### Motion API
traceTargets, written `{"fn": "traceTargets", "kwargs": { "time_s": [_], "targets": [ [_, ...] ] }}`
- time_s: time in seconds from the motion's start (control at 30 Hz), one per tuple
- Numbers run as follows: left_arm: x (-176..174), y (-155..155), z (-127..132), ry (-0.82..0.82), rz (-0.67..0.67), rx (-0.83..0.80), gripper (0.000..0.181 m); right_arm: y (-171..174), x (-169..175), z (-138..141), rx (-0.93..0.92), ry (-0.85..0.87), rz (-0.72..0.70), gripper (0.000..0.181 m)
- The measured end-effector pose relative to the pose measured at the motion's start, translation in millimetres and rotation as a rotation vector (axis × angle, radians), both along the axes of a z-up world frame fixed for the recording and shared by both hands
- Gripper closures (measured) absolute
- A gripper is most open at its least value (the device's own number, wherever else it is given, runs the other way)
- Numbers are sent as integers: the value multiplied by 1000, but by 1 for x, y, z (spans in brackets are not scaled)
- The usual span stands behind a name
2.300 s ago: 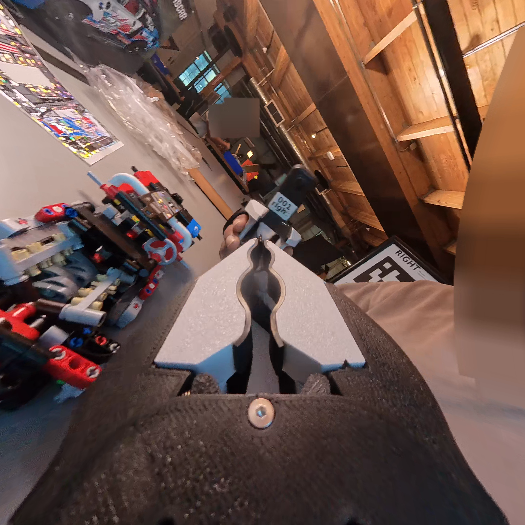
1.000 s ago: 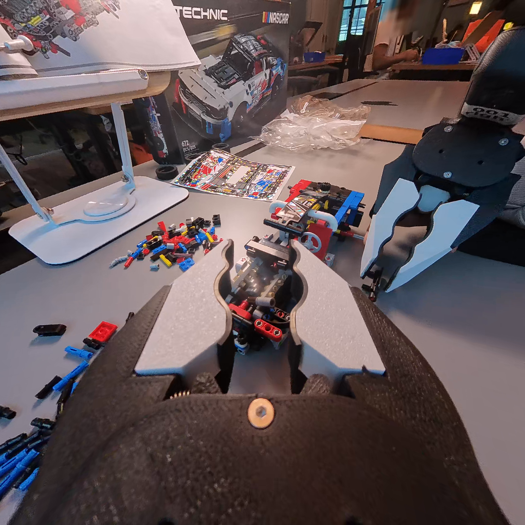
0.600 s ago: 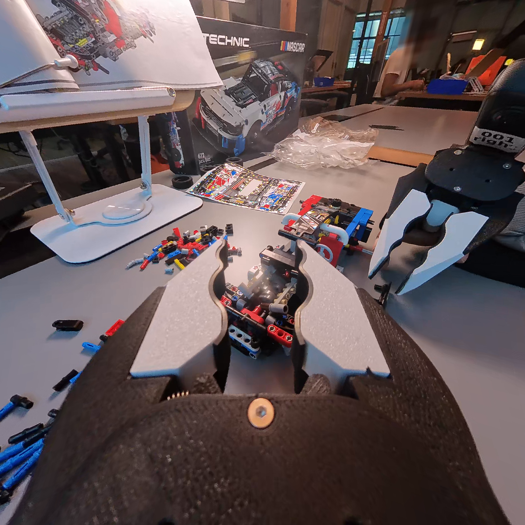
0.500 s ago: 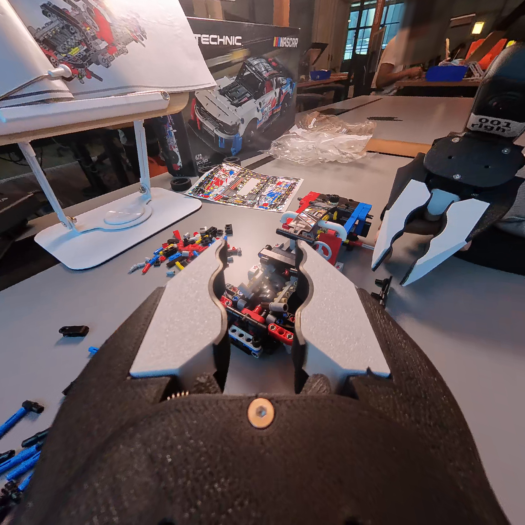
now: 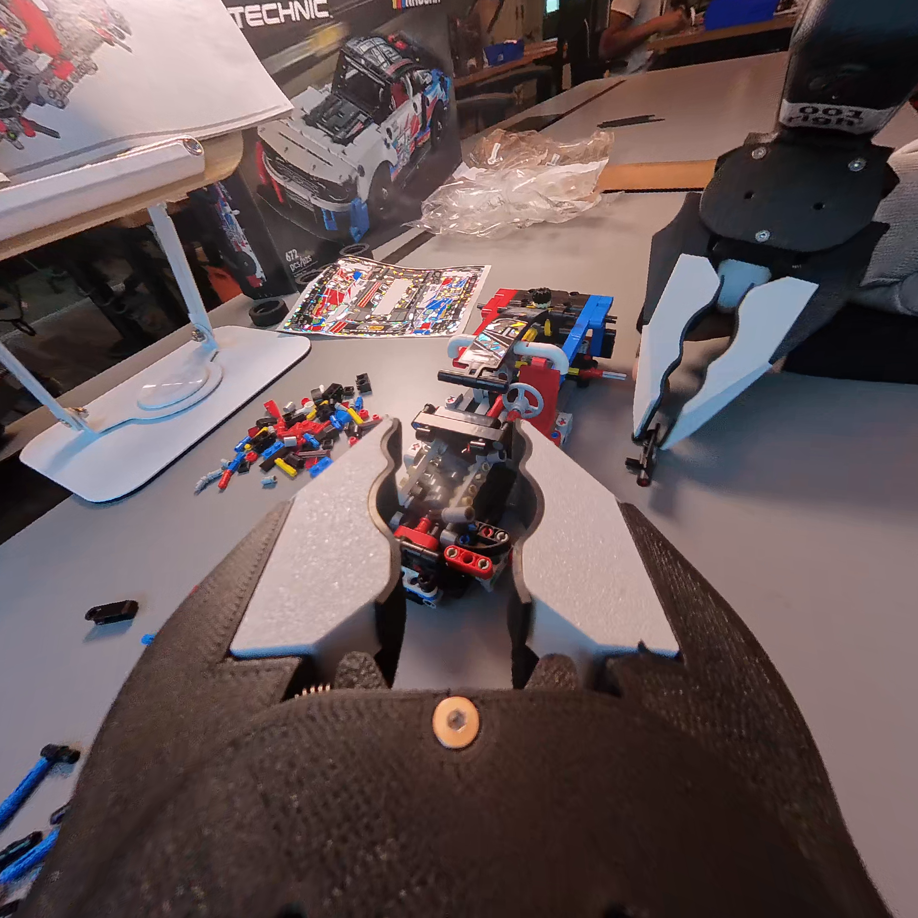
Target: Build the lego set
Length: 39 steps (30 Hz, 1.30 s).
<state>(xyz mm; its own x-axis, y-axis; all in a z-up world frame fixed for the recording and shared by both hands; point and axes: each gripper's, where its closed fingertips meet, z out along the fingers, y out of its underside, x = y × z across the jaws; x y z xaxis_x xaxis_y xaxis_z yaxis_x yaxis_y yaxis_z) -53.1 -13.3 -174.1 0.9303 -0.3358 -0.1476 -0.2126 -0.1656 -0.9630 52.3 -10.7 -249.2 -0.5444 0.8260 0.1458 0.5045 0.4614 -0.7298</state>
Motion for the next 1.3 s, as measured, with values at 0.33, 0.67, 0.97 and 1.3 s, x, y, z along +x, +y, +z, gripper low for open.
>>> {"fn": "traceTargets", "kwargs": {
  "time_s": [0.33,0.67,0.97,1.3],
  "targets": [
    [53,-11,-10,93,-228,-18,157,23,9,65,-340,171,-69,175],
    [115,-19,-10,-58,-408,-102,177,-18,10,54,-370,120,74,175],
    [110,-18,1,-238,-419,-129,180,-15,7,71,-335,234,48,175],
    [92,-3,7,-536,-350,-192,180,0,-8,91,65,541,-18,158]
  ]
}}
